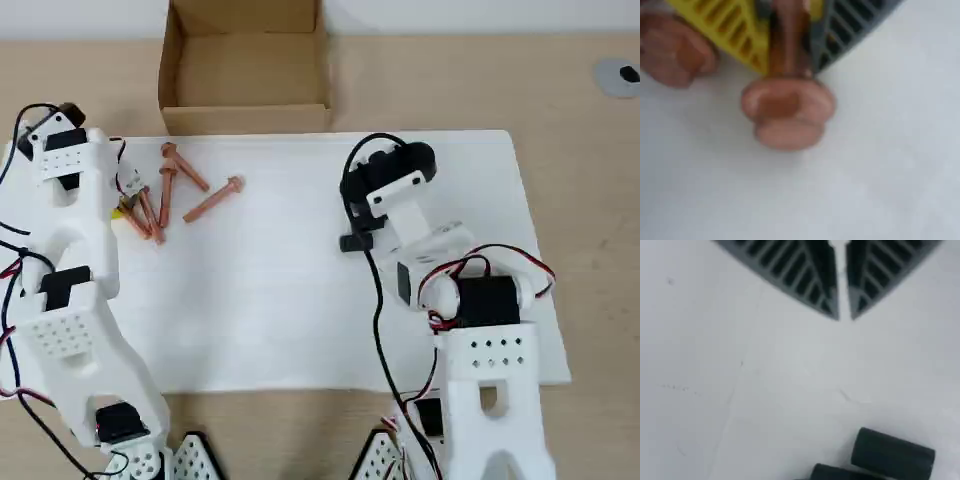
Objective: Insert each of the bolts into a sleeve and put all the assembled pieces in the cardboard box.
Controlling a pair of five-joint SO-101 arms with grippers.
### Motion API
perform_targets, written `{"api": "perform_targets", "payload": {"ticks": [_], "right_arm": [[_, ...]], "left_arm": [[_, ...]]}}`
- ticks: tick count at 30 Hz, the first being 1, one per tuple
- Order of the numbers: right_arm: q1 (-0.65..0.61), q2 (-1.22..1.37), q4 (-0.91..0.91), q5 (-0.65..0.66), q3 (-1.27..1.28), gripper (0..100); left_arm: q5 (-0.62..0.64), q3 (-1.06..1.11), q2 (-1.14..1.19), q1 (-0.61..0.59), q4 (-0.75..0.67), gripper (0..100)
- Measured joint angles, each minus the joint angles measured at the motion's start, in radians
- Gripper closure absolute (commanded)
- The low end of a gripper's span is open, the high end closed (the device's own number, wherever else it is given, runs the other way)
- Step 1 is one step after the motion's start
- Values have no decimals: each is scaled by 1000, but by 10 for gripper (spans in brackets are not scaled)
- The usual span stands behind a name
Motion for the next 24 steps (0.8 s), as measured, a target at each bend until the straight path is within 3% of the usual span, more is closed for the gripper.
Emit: {"api": "perform_targets", "payload": {"ticks": [5,14,19,24], "right_arm": [[0,0,0,0,0,988],[0,0,-9,0,0,986],[-2,32,-23,31,0,933],[-9,222,12,72,-12,924]], "left_arm": [[-35,-28,9,3,32,992],[-74,-186,2,-3,279,992],[-127,-245,-161,2,394,991],[-176,-195,-374,17,453,991]]}}
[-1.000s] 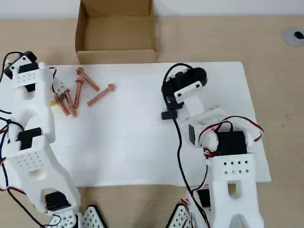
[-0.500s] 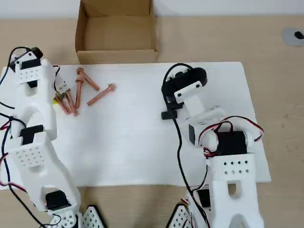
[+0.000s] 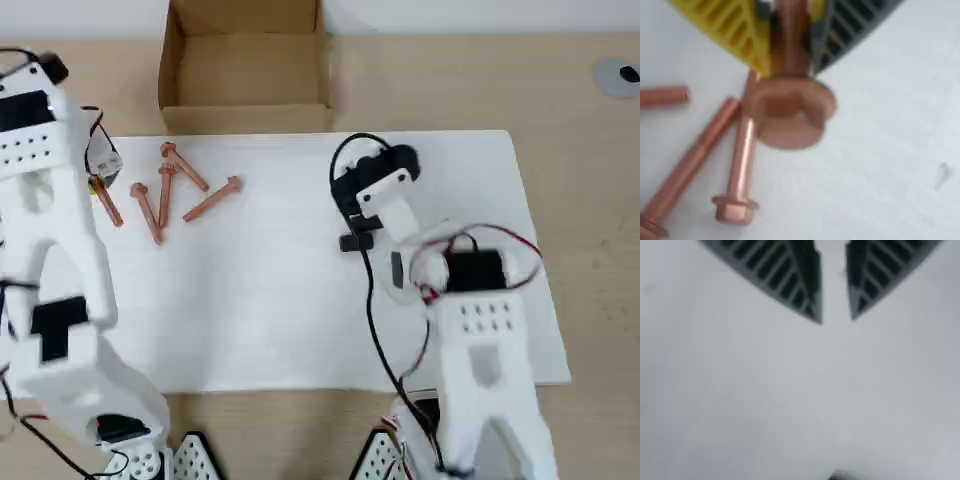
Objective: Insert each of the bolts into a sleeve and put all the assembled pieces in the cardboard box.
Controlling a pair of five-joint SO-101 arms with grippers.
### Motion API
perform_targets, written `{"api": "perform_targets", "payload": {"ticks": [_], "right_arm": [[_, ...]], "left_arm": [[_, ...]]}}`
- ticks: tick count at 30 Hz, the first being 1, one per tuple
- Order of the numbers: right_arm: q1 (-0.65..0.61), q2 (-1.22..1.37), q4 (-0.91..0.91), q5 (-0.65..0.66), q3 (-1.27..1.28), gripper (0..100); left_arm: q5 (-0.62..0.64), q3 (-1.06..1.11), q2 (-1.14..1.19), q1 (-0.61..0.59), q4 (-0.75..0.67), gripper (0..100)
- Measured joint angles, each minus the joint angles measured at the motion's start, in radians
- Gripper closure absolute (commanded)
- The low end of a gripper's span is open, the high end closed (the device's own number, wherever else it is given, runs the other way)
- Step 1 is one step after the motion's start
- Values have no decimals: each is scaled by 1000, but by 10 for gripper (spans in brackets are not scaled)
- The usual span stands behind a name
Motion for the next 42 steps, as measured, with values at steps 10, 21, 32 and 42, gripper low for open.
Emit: {"api": "perform_targets", "payload": {"ticks": [10,21,32,42], "right_arm": [[-118,442,37,64,-333,924],[-123,776,43,64,-595,924],[-123,1122,84,110,-942,924],[-123,1373,198,112,-1324,923]], "left_arm": [[-32,512,-520,0,-153,992],[-84,1234,-1092,0,-511,993],[-84,1547,-1493,0,-637,994],[-84,1639,-1653,0,-637,994]]}}
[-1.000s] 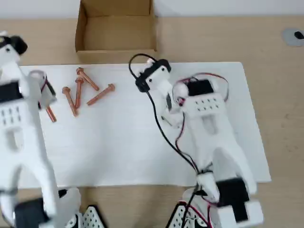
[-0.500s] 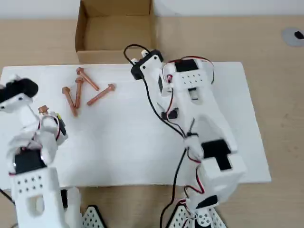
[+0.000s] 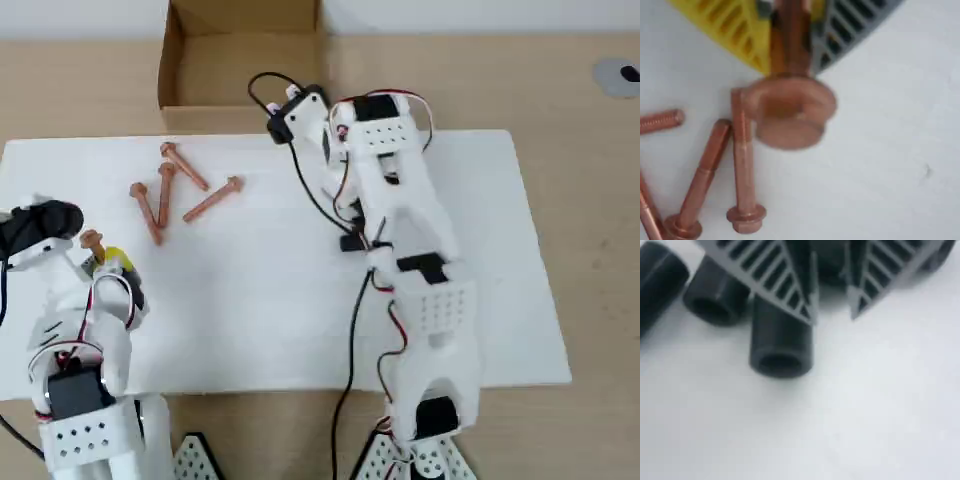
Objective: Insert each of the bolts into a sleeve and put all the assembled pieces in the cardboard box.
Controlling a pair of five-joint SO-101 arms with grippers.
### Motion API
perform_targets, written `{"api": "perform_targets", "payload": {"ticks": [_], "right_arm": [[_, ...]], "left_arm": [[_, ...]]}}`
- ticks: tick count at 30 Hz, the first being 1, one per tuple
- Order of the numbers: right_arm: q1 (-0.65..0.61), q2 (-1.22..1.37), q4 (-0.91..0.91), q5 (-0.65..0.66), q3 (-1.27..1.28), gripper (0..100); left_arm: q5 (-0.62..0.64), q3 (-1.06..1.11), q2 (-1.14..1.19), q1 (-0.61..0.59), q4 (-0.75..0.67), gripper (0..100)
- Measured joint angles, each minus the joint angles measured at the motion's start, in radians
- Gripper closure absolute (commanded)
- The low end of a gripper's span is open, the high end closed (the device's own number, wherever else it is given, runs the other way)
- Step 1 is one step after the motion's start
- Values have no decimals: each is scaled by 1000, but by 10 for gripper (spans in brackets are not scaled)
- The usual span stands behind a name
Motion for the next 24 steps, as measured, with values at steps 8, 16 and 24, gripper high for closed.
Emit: {"api": "perform_targets", "payload": {"ticks": [8,16,24], "right_arm": [[5,106,94,0,-193,923],[55,126,141,0,-249,922],[60,157,164,60,-256,922]], "left_arm": [[0,3,-14,0,0,993],[0,37,-17,35,-5,993],[0,37,-17,52,-5,994]]}}
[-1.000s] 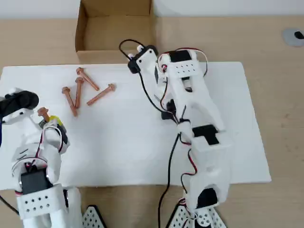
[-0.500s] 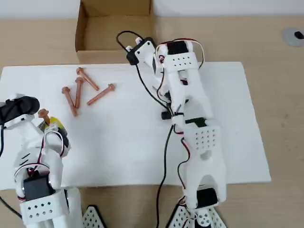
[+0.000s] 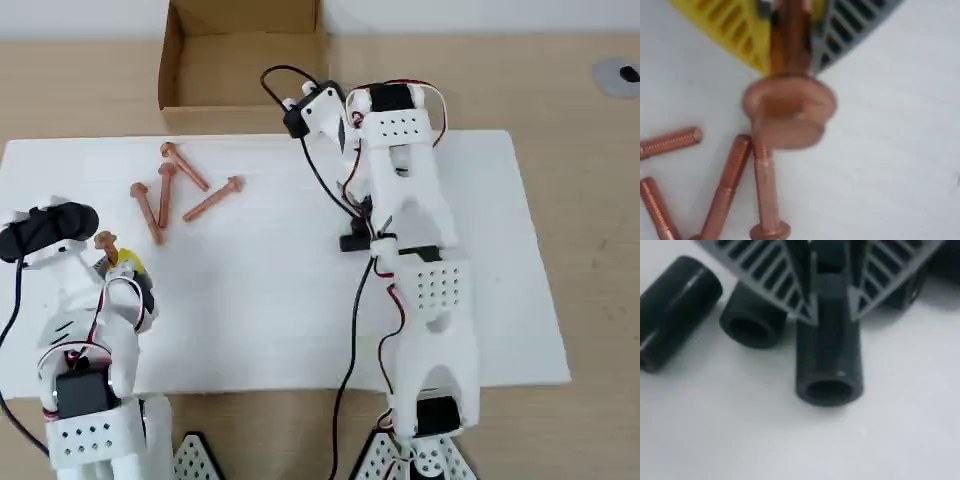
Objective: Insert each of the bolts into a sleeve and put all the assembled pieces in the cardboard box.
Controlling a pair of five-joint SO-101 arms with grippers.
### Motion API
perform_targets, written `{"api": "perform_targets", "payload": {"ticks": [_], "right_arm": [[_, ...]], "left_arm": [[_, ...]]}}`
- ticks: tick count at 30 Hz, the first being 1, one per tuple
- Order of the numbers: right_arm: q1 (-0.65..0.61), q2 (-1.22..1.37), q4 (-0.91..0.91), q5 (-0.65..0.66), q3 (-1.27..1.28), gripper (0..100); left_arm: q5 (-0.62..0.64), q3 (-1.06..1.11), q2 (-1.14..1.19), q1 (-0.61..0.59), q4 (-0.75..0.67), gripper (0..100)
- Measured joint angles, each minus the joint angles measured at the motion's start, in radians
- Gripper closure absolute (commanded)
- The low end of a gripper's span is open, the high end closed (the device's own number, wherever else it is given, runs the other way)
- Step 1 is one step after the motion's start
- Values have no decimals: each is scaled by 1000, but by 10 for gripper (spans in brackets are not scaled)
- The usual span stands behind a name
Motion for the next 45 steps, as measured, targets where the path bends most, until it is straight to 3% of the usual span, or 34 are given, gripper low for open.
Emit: {"api": "perform_targets", "payload": {"ticks": [21,27,45], "right_arm": [[-14,32,34,81,-37,919],[-43,31,51,63,-37,815],[-46,38,52,52,8,807]], "left_arm": [[0,0,0,0,0,994],[0,0,0,0,0,994],[-6,0,0,0,0,994]]}}
